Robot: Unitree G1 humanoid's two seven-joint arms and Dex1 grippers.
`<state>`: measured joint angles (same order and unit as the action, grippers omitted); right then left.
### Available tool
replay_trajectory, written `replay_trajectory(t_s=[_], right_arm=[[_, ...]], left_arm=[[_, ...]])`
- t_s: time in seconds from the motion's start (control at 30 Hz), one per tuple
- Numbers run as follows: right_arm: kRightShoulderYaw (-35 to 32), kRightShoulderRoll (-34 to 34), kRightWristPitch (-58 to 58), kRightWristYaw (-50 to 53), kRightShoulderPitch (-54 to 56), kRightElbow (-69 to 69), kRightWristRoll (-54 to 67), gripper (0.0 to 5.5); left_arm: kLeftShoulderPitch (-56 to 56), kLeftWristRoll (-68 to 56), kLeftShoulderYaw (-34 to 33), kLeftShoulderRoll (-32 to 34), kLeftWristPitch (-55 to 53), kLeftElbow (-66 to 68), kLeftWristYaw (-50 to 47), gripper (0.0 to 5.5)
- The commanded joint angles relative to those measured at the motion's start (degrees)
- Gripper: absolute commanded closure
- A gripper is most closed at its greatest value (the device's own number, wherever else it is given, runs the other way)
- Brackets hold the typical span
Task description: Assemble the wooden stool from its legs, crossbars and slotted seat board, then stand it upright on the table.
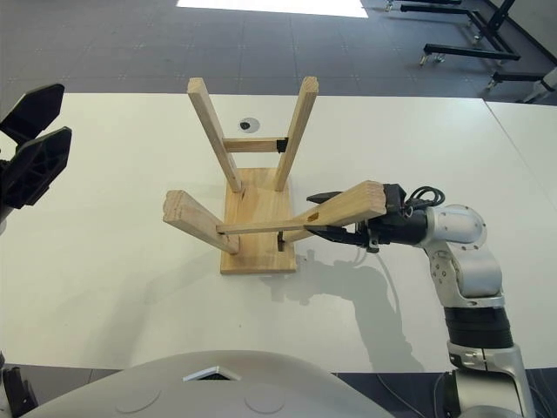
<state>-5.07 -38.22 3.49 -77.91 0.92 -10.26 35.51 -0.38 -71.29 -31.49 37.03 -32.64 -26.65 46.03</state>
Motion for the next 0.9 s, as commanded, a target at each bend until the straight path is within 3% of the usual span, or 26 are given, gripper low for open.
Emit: replay_trajectory(t_s=[0.03,0.9], right_arm=[[0.1,-1.6,0.7,-0.8,-2.0,-0.8,-0.8,3.45],[4.0,-4.1,4.2,-3.6,4.4,3.5,-1.0,3.45]], left_arm=[[0.9,-0.5,-0.5,0.5,-0.3,-0.8,-0.5,0.10],[1.4,1.9,2.5,-0.9,1.1,-1.3,-0.5,0.10]])
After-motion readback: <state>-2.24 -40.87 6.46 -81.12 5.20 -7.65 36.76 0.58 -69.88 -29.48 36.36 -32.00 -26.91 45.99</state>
